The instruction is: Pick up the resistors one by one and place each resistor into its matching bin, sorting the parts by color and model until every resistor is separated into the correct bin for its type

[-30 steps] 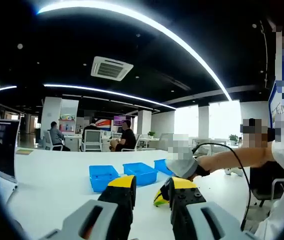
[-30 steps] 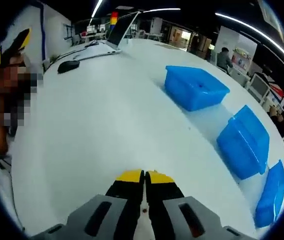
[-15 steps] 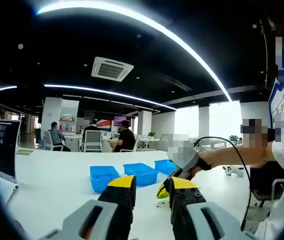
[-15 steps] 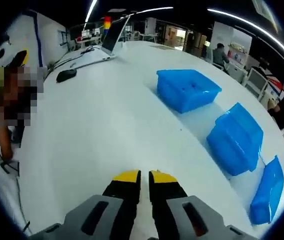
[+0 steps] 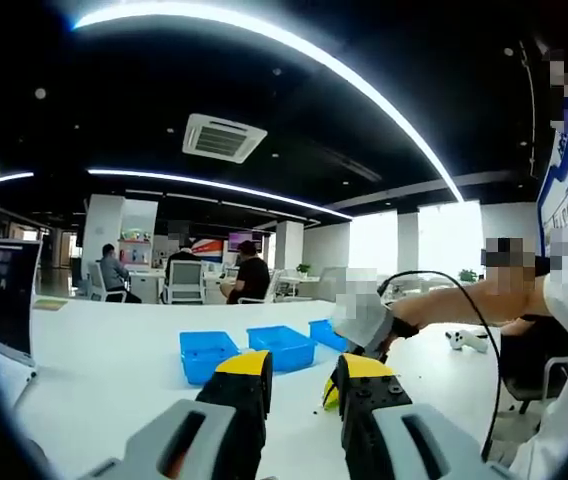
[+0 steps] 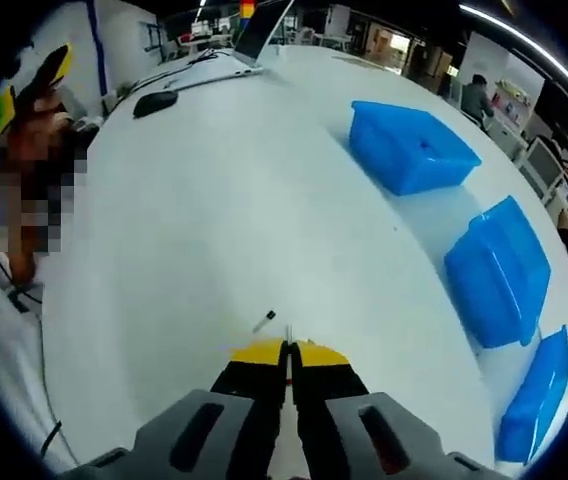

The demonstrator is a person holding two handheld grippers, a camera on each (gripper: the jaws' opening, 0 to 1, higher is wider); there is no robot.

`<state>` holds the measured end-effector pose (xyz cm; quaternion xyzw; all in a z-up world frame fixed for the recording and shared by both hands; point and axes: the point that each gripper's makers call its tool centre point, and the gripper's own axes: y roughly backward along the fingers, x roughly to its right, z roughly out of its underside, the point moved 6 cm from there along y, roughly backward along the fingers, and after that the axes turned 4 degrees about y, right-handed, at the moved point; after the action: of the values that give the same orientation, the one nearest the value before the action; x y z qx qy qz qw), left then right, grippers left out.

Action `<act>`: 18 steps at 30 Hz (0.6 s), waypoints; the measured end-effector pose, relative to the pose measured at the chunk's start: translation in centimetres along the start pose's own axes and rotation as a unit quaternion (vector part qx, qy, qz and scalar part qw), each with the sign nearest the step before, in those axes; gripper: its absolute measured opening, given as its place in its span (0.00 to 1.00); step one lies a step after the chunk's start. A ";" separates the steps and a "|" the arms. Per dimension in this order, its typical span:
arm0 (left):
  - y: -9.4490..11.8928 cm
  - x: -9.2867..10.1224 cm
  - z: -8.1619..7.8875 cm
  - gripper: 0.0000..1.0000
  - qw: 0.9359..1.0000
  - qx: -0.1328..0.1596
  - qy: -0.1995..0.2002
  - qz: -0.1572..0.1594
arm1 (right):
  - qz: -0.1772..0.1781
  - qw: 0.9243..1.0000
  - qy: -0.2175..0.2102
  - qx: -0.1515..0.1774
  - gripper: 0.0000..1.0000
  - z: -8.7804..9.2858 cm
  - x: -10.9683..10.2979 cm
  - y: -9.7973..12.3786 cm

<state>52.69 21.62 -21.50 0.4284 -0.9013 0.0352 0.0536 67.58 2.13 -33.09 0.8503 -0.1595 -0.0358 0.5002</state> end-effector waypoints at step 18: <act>0.1 0.2 -0.2 0.28 1.000 0.003 -0.001 0.002 | 0.039 0.959 -0.131 0.248 0.04 -0.8 0.0 9.5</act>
<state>52.55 21.55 -21.26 0.4263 -0.9023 0.0374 0.0514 65.50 -1.42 -24.50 0.9288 -0.2602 -0.0868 0.2492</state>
